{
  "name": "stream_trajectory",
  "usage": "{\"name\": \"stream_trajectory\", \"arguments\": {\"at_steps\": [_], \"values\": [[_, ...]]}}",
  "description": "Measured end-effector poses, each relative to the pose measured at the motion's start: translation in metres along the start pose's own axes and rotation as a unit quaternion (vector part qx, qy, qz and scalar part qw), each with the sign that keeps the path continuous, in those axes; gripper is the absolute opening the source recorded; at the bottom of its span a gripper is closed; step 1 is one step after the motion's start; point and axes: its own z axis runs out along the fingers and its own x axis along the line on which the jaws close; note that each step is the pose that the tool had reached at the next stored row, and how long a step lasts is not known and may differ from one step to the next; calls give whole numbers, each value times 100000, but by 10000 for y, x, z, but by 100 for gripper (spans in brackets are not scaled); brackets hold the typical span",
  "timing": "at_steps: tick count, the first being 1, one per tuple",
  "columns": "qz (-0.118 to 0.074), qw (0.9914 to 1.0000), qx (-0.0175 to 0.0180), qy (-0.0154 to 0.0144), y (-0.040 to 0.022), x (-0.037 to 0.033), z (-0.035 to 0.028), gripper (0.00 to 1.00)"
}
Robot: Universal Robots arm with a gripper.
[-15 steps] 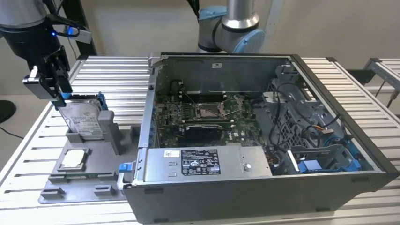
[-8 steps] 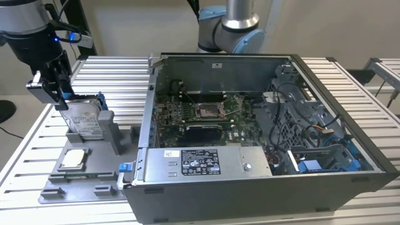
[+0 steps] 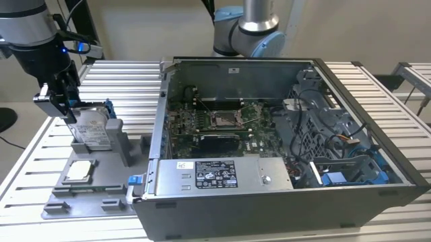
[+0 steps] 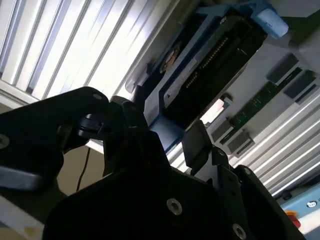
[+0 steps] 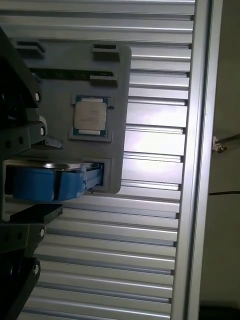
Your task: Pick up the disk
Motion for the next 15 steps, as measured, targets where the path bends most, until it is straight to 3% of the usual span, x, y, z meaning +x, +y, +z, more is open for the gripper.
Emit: {"name": "stream_trajectory", "arguments": {"at_steps": [6, 10, 11, 15], "values": [[1, 100000, 77, 8, 1, 0, 91, 100], [2, 100000, 71, 12, 1, 0, 92, 100], [0, 100000, 83, 6, 1, 0, 93, 0], [2, 100000, 77, 9, 1, 0, 94, 0]]}}
